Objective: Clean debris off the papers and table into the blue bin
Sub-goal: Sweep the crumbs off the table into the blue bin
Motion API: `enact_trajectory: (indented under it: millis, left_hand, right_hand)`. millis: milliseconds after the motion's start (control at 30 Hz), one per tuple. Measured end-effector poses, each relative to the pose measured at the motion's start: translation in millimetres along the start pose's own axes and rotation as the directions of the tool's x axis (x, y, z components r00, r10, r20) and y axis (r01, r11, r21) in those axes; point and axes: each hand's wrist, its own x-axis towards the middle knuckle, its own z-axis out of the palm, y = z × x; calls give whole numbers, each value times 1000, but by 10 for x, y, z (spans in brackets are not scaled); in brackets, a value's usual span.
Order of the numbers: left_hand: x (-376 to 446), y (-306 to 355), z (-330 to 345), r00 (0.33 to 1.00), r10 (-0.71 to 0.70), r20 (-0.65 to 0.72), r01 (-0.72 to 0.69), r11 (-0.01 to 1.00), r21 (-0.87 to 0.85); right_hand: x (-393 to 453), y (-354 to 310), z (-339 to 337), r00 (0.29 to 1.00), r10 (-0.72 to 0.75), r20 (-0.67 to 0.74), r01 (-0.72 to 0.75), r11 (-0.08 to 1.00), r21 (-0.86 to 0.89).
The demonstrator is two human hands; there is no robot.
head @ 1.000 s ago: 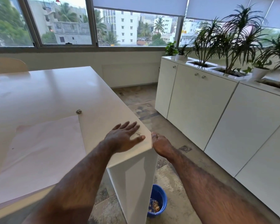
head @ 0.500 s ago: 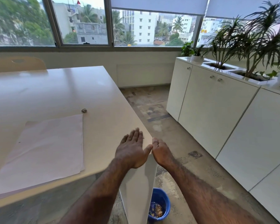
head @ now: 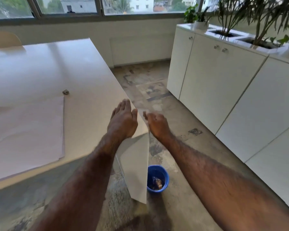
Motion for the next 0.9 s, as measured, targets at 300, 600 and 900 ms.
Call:
enact_trajectory:
  millis: [300, 600, 900]
  left_hand:
    - [268, 941, 484, 979, 165, -120, -202, 878, -433]
    - [511, 1204, 1535, 989, -146, -16, 97, 732, -675]
    - [560, 450, 3063, 848, -472, 242, 517, 633, -577]
  right_hand:
    - [496, 287, -573, 996, -45, -83, 41, 998, -47]
    - [718, 1259, -795, 975, 190, -117, -183, 981, 68]
    - [877, 2854, -392, 880, 474, -18, -463, 867, 186]
